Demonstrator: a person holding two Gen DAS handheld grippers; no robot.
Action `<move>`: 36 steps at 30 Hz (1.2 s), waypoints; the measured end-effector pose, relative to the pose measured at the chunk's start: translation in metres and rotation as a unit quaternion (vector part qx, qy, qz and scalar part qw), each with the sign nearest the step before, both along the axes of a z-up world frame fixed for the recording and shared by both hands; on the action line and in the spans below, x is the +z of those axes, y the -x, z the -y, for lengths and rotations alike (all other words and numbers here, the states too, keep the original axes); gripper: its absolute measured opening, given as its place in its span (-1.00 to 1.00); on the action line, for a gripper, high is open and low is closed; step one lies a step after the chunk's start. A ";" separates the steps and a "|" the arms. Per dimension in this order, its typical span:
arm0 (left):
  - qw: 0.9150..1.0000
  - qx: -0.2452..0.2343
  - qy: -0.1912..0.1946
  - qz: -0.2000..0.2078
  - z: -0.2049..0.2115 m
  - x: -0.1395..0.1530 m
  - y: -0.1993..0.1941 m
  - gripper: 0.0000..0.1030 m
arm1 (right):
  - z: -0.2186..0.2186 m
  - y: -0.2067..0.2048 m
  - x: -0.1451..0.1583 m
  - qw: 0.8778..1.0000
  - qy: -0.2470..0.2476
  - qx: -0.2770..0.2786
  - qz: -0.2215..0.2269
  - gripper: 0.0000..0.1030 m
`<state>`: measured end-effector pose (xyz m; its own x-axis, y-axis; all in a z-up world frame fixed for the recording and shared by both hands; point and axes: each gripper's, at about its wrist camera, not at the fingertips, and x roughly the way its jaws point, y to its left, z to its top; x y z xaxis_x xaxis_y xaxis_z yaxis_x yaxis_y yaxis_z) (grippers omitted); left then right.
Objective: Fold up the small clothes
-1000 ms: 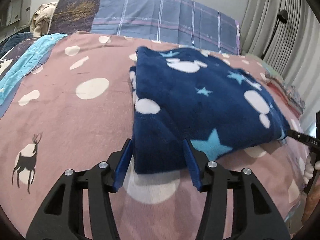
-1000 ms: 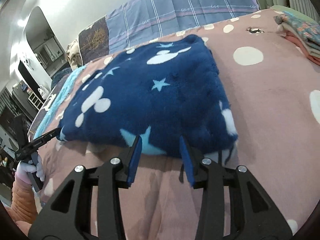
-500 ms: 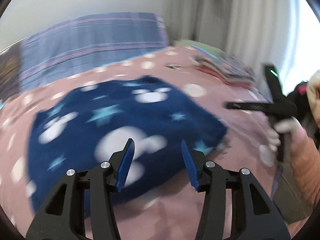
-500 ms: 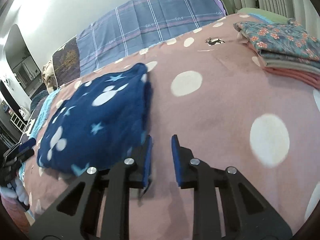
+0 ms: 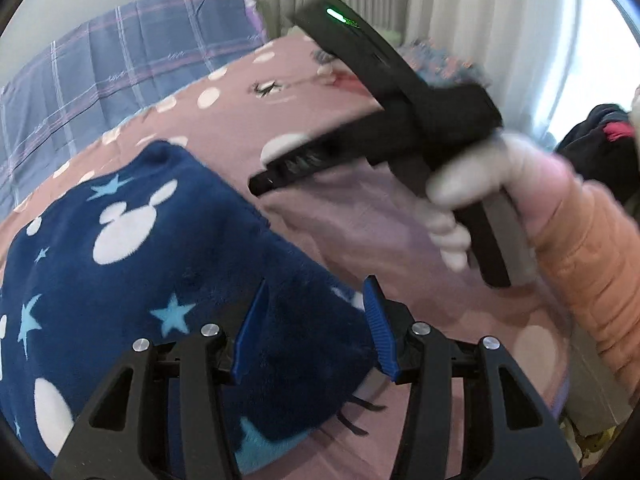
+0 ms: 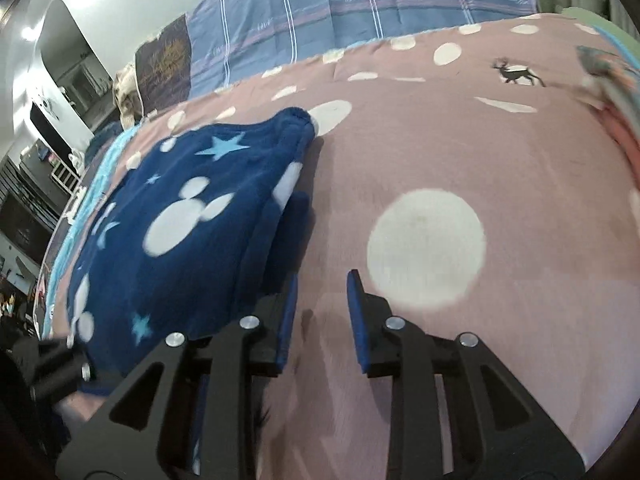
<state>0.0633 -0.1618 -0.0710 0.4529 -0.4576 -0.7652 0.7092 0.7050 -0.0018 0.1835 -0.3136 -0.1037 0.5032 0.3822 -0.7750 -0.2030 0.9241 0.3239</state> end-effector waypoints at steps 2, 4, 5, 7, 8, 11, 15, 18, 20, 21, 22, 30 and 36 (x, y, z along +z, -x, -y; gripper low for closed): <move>1.000 0.018 -0.016 -0.015 0.004 -0.011 -0.006 0.06 | -0.004 -0.012 -0.004 1.000 0.001 0.011 -0.003 -0.42; 0.999 0.030 -0.019 -0.022 0.003 -0.017 -0.011 0.08 | -0.007 -0.016 -0.003 1.000 -0.003 0.020 0.001 -0.36; 0.999 0.033 -0.015 -0.023 0.003 -0.017 -0.012 0.06 | -0.009 -0.018 -0.003 1.000 -0.008 0.023 0.003 -0.35; 0.999 0.037 -0.003 -0.028 -0.001 -0.016 -0.013 -0.17 | -0.008 -0.020 -0.004 1.000 -0.017 0.023 0.004 -0.35; 0.999 0.036 0.004 -0.033 -0.004 -0.015 -0.013 -0.34 | -0.007 -0.021 -0.004 0.999 -0.026 0.022 0.004 -0.35; 0.998 0.034 0.035 -0.048 -0.015 -0.011 -0.013 -0.74 | -0.003 -0.024 -0.005 0.999 -0.047 0.023 0.003 -0.30; 0.994 0.044 0.069 -0.071 -0.035 -0.011 -0.013 -0.79 | -0.001 -0.023 -0.003 0.997 -0.069 0.027 0.004 -0.25; 0.992 0.047 0.093 -0.078 -0.046 -0.011 -0.010 -0.80 | -0.004 -0.025 -0.004 0.997 -0.070 0.031 0.000 -0.20; 0.990 0.045 0.104 -0.080 -0.049 -0.013 -0.009 -0.80 | -0.008 -0.030 -0.007 0.997 -0.075 0.032 -0.008 -0.16; 0.990 0.044 0.107 -0.079 -0.049 -0.013 -0.005 -0.80 | -0.009 -0.033 -0.008 0.996 -0.080 0.033 -0.012 -0.14; 0.990 0.042 0.107 -0.078 -0.048 -0.013 -0.004 -0.80 | -0.010 -0.037 -0.009 0.995 -0.088 0.033 -0.016 -0.13; 0.995 -0.018 0.081 -0.049 -0.019 -0.011 0.011 -0.88 | -0.015 -0.037 0.023 0.991 -0.124 -0.016 0.055 -0.87; 0.996 -0.013 0.072 -0.057 -0.011 -0.024 0.008 -0.89 | -0.014 -0.053 -0.015 0.995 -0.082 -0.041 0.025 -0.86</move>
